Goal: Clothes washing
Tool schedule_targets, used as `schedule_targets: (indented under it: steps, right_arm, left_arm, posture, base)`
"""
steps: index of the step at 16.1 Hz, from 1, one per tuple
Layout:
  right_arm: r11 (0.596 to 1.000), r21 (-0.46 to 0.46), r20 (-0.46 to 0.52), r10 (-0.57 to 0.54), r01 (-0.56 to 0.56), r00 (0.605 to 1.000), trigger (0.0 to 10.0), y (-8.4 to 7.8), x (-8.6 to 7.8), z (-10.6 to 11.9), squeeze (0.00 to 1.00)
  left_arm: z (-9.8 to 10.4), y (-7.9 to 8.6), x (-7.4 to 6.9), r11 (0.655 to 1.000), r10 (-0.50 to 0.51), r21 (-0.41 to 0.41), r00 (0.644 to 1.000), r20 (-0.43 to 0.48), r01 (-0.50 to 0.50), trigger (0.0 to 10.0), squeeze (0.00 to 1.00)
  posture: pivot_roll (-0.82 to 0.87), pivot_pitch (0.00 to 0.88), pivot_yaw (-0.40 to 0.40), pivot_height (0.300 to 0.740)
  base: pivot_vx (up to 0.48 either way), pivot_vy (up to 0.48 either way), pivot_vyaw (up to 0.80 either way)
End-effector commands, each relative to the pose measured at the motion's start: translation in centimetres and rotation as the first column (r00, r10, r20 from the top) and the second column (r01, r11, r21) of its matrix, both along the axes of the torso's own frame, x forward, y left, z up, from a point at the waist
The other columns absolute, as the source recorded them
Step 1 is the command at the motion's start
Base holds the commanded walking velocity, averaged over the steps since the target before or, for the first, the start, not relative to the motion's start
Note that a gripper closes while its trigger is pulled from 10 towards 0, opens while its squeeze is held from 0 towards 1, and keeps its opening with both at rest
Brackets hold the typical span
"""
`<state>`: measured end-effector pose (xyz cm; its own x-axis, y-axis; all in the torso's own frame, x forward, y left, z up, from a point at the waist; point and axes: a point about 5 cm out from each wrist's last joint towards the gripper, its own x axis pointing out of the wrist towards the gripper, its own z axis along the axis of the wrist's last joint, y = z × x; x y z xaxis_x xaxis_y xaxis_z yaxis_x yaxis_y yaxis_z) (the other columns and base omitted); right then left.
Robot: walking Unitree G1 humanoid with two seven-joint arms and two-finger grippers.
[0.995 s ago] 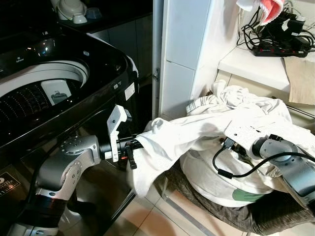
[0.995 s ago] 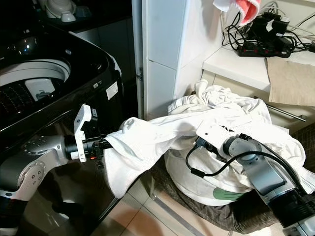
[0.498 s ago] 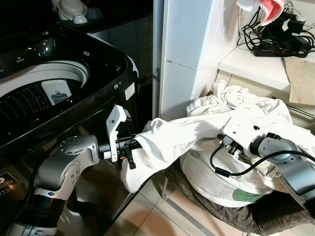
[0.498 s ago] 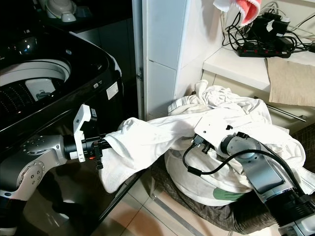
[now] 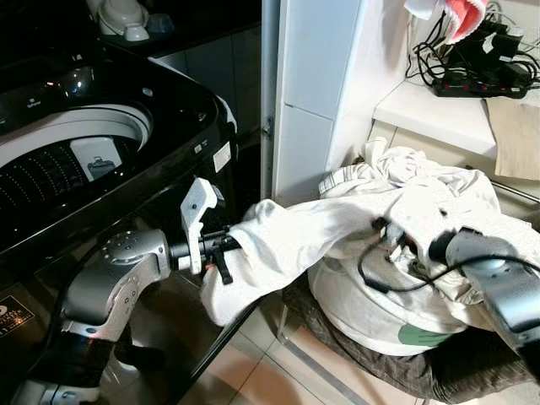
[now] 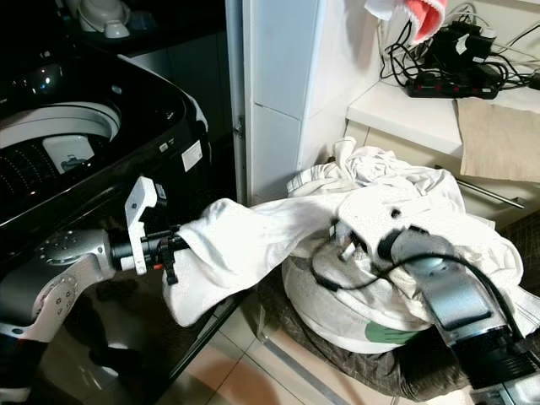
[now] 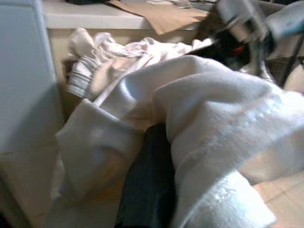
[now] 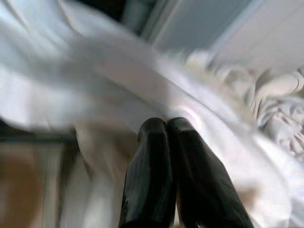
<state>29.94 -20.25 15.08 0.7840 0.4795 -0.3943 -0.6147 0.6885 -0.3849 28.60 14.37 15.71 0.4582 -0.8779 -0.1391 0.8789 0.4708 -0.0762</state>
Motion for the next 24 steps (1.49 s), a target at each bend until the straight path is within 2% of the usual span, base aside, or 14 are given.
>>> schedule_targets:
  steps: [1,6,8,9,10,11,13,15,17,20,21,22,23,24]
  right_arm:
    - [0.997,0.068,0.033,0.024,-0.027,0.999,0.0,0.5,0.2,1.7,0.00]
    - [0.952,0.267,0.055,0.139,-0.149,0.989,0.0,2.3,-0.5,5.2,0.00]
    - [0.952,0.268,0.064,0.136,-0.149,0.989,0.0,2.4,-0.6,5.8,0.00]
    - [0.970,0.215,0.077,0.097,-0.111,0.992,0.0,2.0,-0.3,5.7,0.00]
    - [0.988,0.142,0.083,0.048,-0.059,0.995,4.4,1.3,0.1,5.2,0.00]
    - [0.995,0.101,0.089,0.020,-0.029,0.996,10.0,1.0,0.3,4.9,0.00]
    - [0.999,-0.021,0.120,-0.037,0.040,0.992,10.0,0.0,0.8,3.8,0.00]
    - [0.995,0.048,0.124,-0.090,0.085,0.988,10.0,-0.1,1.0,4.0,0.00]
    - [0.993,0.061,0.142,-0.105,0.097,0.984,10.0,0.1,1.2,4.2,0.00]
    - [0.993,0.057,0.153,-0.107,0.099,0.982,10.0,0.3,1.3,4.1,0.00]
    - [0.992,0.070,0.159,-0.112,0.102,0.981,10.0,0.4,1.3,4.3,0.00]
    - [0.992,0.077,0.163,-0.115,0.103,0.980,10.0,0.4,1.3,4.4,0.00]
    - [0.990,0.088,0.179,-0.123,0.109,0.976,10.0,0.5,1.5,4.6,0.00]
    - [0.989,0.099,0.198,-0.131,0.113,0.971,10.0,0.7,1.8,5.0,0.00]
  left_arm:
    - [0.7,0.2,0.7,0.999,0.034,0.011,0.998,0.047,-0.034,0.0,0.00]
    - [1.4,0.0,1.7,0.993,0.120,-0.005,0.983,0.138,-0.121,0.0,0.00]
    - [1.8,-0.6,2.0,0.990,0.139,-0.056,0.977,0.161,-0.132,0.0,0.00]
    - [1.7,-0.9,1.9,0.992,0.125,-0.056,0.979,0.159,-0.117,0.0,0.00]
    - [1.4,-1.2,1.8,0.993,0.119,-0.037,0.979,0.163,-0.115,0.0,0.00]
    - [1.3,-1.3,1.9,0.991,0.130,-0.039,0.978,0.162,-0.126,0.0,0.00]
    - [1.7,-1.3,2.1,0.989,0.140,-0.072,0.975,0.173,-0.130,0.0,0.00]
    - [2.2,-1.1,2.5,0.980,0.192,-0.092,0.962,0.192,-0.177,0.0,0.00]
    - [3.0,-1.2,3.0,0.958,0.256,-0.178,0.948,0.190,-0.223,0.0,0.00]
    - [4.0,-1.0,4.4,0.948,0.316,-0.125,0.918,0.237,-0.294,0.0,0.00]
    - [6.3,0.7,6.7,0.903,0.421,-0.072,0.842,0.337,-0.423,0.0,0.00]
    - [8.0,1.8,7.9,0.864,0.482,-0.068,0.781,0.397,-0.498,0.0,0.00]
    - [16.3,5.1,10.3,0.705,0.604,-0.138,0.487,0.631,-0.696,0.0,0.00]
    - [26.0,7.3,9.3,0.538,0.574,-0.297,0.085,0.815,-0.789,0.0,0.00]
  posture:
    - [-0.09,0.000,-0.003,0.740]
    - [-0.09,0.000,-0.007,0.740]
    - [-0.09,0.000,-0.006,0.740]
    - [-0.09,0.000,-0.005,0.740]
    - [-0.09,0.000,-0.004,0.740]
    - [-0.09,0.000,-0.004,0.740]
    - [-0.09,0.000,-0.005,0.740]
    - [-0.09,0.000,-0.005,0.740]
    - [-0.09,0.000,-0.005,0.740]
    - [-0.08,0.000,0.001,0.740]
    - [-0.07,0.000,-0.002,0.740]
    - [-0.07,0.000,-0.002,0.740]
    - [-0.06,0.000,-0.005,0.740]
    - [-0.06,0.000,0.000,0.740]
  base:
    - [0.000,0.000,0.00]
    - [0.000,0.000,0.00]
    - [0.000,0.000,0.00]
    - [0.000,0.000,0.00]
    - [0.000,0.000,0.00]
    - [0.000,0.000,0.00]
    - [0.000,0.000,0.00]
    - [0.000,0.000,0.00]
    - [0.000,0.000,0.00]
    - [0.000,0.000,0.00]
    - [0.000,0.000,0.00]
    - [0.000,0.000,0.00]
    - [0.000,0.000,0.00]
    - [0.000,0.000,0.00]
